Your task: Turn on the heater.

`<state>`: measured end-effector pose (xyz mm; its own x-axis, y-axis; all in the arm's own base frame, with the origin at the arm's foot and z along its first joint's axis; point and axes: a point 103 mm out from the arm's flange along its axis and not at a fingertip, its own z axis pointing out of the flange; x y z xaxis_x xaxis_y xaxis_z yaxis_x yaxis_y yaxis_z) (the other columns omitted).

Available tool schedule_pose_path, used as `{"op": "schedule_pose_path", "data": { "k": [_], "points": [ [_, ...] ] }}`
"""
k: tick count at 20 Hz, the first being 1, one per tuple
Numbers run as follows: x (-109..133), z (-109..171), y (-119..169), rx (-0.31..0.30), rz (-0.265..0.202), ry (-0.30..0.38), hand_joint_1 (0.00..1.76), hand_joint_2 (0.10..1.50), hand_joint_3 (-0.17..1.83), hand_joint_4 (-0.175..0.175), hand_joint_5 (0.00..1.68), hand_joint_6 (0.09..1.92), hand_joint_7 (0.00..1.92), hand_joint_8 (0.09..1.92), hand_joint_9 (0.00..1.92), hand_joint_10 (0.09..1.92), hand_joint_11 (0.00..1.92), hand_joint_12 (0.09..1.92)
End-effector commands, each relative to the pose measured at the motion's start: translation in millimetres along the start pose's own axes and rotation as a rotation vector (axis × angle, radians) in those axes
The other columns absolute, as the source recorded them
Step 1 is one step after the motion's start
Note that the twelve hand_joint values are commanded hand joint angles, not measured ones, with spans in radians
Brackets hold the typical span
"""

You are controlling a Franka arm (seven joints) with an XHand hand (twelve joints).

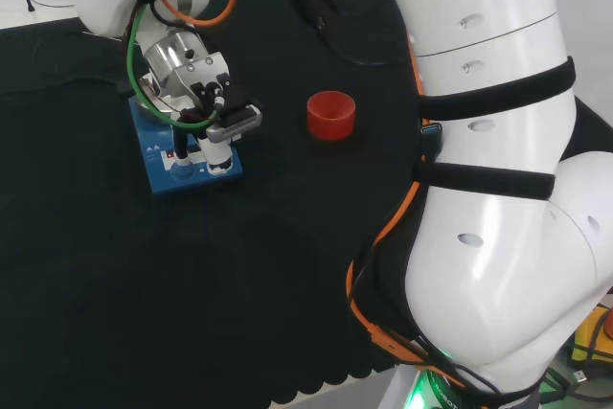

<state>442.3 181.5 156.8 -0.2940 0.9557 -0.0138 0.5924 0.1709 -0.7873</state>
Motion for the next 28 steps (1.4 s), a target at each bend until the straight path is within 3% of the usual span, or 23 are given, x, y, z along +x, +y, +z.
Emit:
{"op": "schedule_pose_path", "data": {
  "k": [1,22,28],
  "points": [
    [1.5,2.1,1.5,0.007,0.003,-0.004,1.56,0.56,1.23,-0.029,0.37,0.09,1.91,1.61,1.92,1.64,1.92,1.74],
    [-2.4,5.2,5.3,0.008,0.002,0.005,1.56,0.56,1.23,-0.030,0.38,0.09,1.91,1.61,1.92,1.64,1.92,1.74],
    [-7.5,-9.2,-11.9,-0.021,0.000,0.014,1.56,0.56,1.23,-0.030,0.38,0.09,1.91,1.61,1.92,1.64,1.92,1.74]
  ]
}}
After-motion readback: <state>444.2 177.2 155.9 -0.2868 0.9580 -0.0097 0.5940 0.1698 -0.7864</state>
